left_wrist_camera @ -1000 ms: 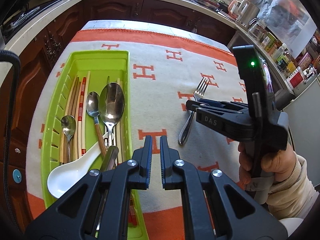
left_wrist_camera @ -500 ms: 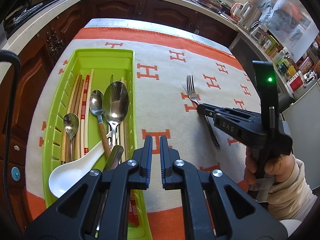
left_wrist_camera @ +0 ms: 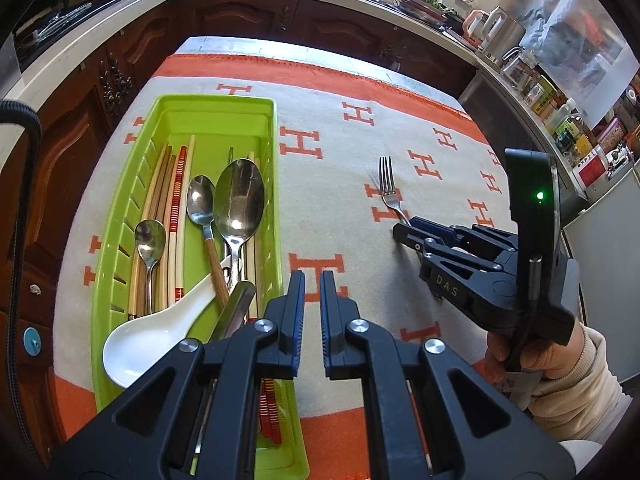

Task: Organize utensils
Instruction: 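Grasp the steel fork by its handle with the right tool and lift, then lower the fork into the green tray with the right tool and open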

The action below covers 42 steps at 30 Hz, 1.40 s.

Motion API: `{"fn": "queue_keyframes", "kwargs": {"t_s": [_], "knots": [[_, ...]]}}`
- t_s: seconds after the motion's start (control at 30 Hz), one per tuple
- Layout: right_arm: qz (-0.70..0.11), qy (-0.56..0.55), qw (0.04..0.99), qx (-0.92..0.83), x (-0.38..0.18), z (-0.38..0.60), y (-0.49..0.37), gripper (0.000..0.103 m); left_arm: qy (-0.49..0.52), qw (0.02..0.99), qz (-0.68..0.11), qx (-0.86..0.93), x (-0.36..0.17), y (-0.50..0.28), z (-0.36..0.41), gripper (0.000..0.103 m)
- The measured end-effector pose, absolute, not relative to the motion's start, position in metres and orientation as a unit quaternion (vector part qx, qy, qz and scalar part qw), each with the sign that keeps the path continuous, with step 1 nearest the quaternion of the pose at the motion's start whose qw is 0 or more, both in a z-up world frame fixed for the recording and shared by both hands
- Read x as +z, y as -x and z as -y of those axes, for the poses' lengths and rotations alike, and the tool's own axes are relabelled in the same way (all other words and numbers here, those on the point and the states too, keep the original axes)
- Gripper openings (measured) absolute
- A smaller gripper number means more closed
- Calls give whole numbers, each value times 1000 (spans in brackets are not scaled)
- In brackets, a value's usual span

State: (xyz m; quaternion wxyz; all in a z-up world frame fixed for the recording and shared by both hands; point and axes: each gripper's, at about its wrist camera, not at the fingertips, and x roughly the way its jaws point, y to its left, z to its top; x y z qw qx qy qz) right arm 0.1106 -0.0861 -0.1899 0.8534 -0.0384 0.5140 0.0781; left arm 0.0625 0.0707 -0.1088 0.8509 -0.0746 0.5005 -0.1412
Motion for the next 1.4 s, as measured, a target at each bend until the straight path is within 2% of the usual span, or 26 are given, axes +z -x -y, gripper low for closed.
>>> {"fn": "queue_keyframes", "kwargs": {"t_s": [0.1, 0.3, 0.6, 0.7, 0.77, 0.87, 0.97, 1.33, 1.4], "knots": [[-519, 26, 852, 70, -189, 91, -112, 4, 77, 852, -499, -140, -108, -60, -73, 4], [-530, -54, 841, 96, -174, 101, -106, 4, 78, 859, -490, -125, -103, -53, -89, 4], [-515, -130, 826, 191, -111, 62, -90, 4, 78, 878, -470, -49, -89, -49, -144, 5], [-512, -129, 822, 214, -97, 36, -88, 4, 80, 878, -470, -28, -87, -46, -161, 15], [-514, -123, 819, 223, -93, 17, -90, 4, 83, 880, -467, -18, -86, -43, -171, 29], [-528, -124, 808, 230, -95, -3, -92, 4, 86, 884, -459, -12, -83, -38, -179, 43], [-547, -128, 796, 225, -107, -20, -96, 4, 83, 886, -457, -7, -84, -34, -182, 52], [-577, -162, 770, 219, -138, -37, -111, 6, 85, 878, -471, 12, -95, -32, -189, 55], [-574, -167, 770, 224, -140, -36, -112, 9, 86, 877, -472, 12, -96, -32, -189, 56]]}}
